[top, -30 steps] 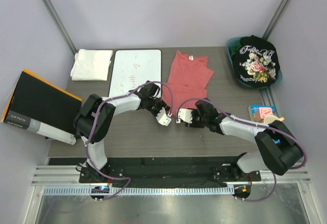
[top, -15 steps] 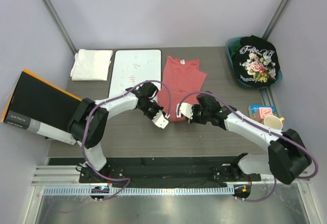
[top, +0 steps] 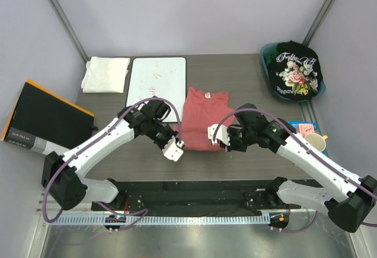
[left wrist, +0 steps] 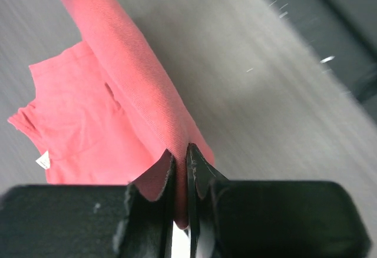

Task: Fold and stack the t-shirts
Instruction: Fold the long partially folded tshirt into a neat square

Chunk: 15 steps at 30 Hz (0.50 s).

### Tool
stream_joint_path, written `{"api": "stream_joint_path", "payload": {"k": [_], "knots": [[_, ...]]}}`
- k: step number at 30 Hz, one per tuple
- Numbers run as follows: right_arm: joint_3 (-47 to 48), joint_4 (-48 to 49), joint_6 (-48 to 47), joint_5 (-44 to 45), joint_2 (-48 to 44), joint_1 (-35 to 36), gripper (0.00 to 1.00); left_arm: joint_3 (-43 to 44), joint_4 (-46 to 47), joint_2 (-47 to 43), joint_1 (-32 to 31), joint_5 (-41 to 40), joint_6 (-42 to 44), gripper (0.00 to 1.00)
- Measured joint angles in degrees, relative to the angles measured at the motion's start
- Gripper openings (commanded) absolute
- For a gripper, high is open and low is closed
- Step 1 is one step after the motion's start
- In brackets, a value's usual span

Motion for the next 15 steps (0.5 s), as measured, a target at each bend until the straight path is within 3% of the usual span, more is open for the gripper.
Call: {"api": "stream_joint_path", "payload": {"k": [7,11,15], "knots": [[5.1,-8.6,1.0,-4.3,-0.9,3.6,0.01,-0.7,-7.8,-8.3,-2.1,4.0,-1.6,0.03],[6.3,-9.2,0.9,-3.6,-0.9,3.7,0.01,-1.7,-5.8,-10.1,-2.1,4.2,-3.3,0.0],[4.8,-6.7,-0.7,2.1,-0.9,3.7,0.01,-1.5,-1.2,-5.9,-2.1,1.7,-4.4,0.0]]}}
